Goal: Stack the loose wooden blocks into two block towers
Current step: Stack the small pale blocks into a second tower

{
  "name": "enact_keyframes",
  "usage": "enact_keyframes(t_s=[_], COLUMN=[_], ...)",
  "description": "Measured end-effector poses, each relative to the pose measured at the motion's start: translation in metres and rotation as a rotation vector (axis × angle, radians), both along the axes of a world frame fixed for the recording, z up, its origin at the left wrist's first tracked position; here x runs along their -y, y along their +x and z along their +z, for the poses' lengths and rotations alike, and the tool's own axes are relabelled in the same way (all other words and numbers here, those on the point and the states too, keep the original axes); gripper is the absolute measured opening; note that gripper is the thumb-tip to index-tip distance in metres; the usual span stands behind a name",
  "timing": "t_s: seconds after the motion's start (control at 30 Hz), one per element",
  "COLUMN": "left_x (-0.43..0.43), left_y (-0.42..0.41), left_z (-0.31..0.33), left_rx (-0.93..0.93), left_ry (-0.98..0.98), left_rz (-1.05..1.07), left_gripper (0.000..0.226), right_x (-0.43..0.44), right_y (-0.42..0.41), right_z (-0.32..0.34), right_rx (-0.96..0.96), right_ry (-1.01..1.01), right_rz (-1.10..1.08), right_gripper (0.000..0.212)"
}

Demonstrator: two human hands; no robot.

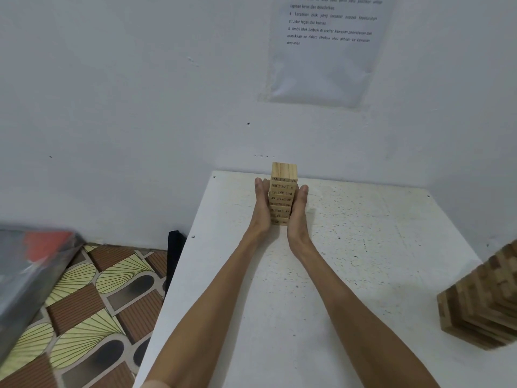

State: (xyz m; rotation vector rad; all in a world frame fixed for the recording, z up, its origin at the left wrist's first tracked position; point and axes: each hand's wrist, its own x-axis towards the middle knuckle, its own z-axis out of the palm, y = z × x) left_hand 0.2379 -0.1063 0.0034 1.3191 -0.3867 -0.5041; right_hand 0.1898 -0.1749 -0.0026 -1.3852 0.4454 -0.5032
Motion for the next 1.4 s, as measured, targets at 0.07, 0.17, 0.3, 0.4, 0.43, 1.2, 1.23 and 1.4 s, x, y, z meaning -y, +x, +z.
enact_keyframes(t_s=[0.07,0.17,0.3,0.4,0.43,1.2,1.23,1.4], left_x=[-0.003,-0.004,-0.001,0.003,0.004,0.006,0.007,0.010], left_y=[0.001,0.003,0.007,0.007,0.006,0.007,0.007,0.004], left_z=[0.010,0.025,0.039,0.044,0.046,0.063,0.064,0.064], left_rx=[-0.038,-0.015,-0.013,-0.027,-0.019,0.047,0.055,0.050], left_ry=[0.022,0.007,-0.012,-0.020,-0.025,0.004,0.007,0.013], left_rz=[0.072,0.132,0.102,0.092,0.081,0.109,0.099,0.084], left_gripper=[0.095,0.085,0.089,0.081,0.083,0.078,0.079,0.078], right_x=[0.002,0.009,0.013,0.010,0.009,0.008,0.008,0.007], right_y=[-0.002,-0.001,0.003,0.004,0.005,0.006,0.007,0.010], right_z=[0.008,0.024,0.042,0.049,0.049,0.062,0.063,0.060], right_rx=[0.008,0.026,0.061,0.071,0.076,0.056,0.050,0.031], right_ry=[0.001,-0.012,0.003,0.009,0.018,-0.006,-0.015,-0.034], right_rz=[-0.004,-0.004,0.012,0.008,0.004,-0.025,-0.027,-0.024], right_gripper=[0.087,0.086,0.085,0.093,0.093,0.081,0.077,0.078])
